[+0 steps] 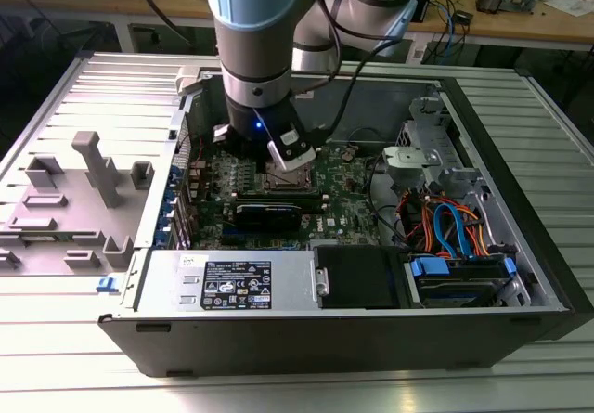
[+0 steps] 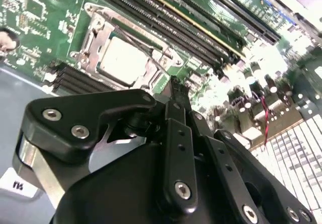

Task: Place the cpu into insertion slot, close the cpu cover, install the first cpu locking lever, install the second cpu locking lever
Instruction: 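Install the second cpu locking lever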

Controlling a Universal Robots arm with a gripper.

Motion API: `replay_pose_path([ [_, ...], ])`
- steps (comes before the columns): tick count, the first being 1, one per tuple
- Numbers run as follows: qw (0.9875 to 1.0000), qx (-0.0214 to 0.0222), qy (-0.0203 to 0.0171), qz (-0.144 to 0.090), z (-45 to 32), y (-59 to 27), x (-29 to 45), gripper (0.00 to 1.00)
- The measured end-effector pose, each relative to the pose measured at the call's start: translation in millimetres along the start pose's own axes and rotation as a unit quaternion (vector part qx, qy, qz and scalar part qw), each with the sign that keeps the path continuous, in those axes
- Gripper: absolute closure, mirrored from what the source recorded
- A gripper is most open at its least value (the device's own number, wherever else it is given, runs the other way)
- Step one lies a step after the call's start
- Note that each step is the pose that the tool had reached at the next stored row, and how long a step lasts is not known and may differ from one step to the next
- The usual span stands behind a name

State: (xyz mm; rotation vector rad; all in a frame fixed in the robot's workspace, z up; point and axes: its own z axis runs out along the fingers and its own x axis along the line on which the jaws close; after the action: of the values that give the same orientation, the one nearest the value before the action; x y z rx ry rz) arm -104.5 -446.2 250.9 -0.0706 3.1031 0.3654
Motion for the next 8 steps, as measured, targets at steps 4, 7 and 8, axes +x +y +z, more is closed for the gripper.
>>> replay_pose_path([
  [4,1.0000,0.0001,0.0013,0.000,-7.8,2.0,-0.9,0.89],
  [7,1.0000,-0.0001,0.0053,0.001,-9.1,2.0,-7.9,0.89],
  [8,1.0000,-0.0002,0.0081,0.002,-9.1,1.7,-13.7,0.89],
])
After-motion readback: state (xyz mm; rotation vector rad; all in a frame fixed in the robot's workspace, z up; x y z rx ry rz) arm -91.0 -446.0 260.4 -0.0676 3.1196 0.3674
